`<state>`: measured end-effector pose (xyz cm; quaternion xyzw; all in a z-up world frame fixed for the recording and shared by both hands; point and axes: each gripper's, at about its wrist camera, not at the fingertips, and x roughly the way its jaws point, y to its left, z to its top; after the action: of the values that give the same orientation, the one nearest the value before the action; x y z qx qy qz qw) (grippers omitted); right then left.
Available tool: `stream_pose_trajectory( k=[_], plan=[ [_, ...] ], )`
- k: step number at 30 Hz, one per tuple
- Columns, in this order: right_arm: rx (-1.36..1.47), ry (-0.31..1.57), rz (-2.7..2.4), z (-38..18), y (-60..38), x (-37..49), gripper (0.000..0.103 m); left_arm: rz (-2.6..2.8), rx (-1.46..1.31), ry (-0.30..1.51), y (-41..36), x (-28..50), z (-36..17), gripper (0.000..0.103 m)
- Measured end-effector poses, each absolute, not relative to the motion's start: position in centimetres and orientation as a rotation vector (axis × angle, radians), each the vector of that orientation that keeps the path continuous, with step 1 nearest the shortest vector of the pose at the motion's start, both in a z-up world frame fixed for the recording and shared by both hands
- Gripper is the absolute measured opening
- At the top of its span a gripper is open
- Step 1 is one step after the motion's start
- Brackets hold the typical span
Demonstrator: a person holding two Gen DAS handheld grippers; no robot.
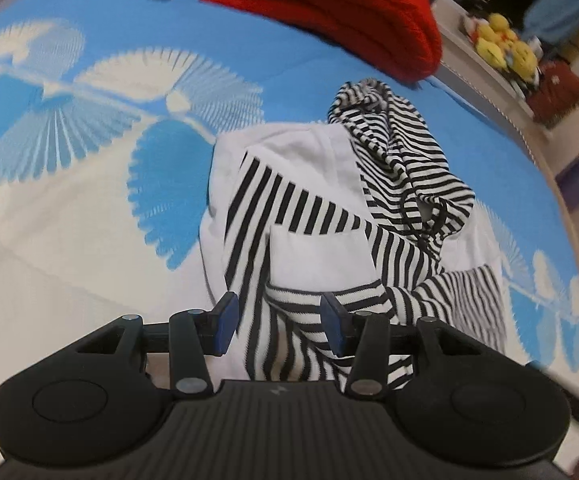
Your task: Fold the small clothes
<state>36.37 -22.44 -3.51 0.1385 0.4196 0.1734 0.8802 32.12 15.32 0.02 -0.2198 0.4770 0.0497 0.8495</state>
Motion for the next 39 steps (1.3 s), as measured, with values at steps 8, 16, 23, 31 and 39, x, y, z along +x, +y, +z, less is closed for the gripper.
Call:
stream_pose_trajectory(
  k=[8, 16, 23, 31, 39],
  plan=[
    [0.301, 1.025, 0.427, -8.4, -20.8, 38.9, 0.035, 0.083, -0.513, 1.012, 13.8, 33.2, -1.3, 0.05],
    [0.438, 1.134, 0.143, -10.6, -25.1, 39.0, 0.035, 0.031, -0.491, 1.006, 7.7, 35.4, -3.0, 0.074],
    [0.586, 1.198, 0.065, -13.2, -28.8, 39.1, 0.033, 0.086, -0.33, 1.067, 2.7, 36.2, -6.5, 0.082],
    [0.586, 1.21, 0.053, -13.3, -28.5, 39.4, 0.033, 0.388, -0.45, 1.074, 7.6, 32.0, -4.8, 0.079],
    [0.572, 1.21, 0.02, -13.1, -28.1, 39.2, 0.033, 0.467, -0.842, 1.029, 15.2, 27.5, -4.0, 0.073]
  ],
)
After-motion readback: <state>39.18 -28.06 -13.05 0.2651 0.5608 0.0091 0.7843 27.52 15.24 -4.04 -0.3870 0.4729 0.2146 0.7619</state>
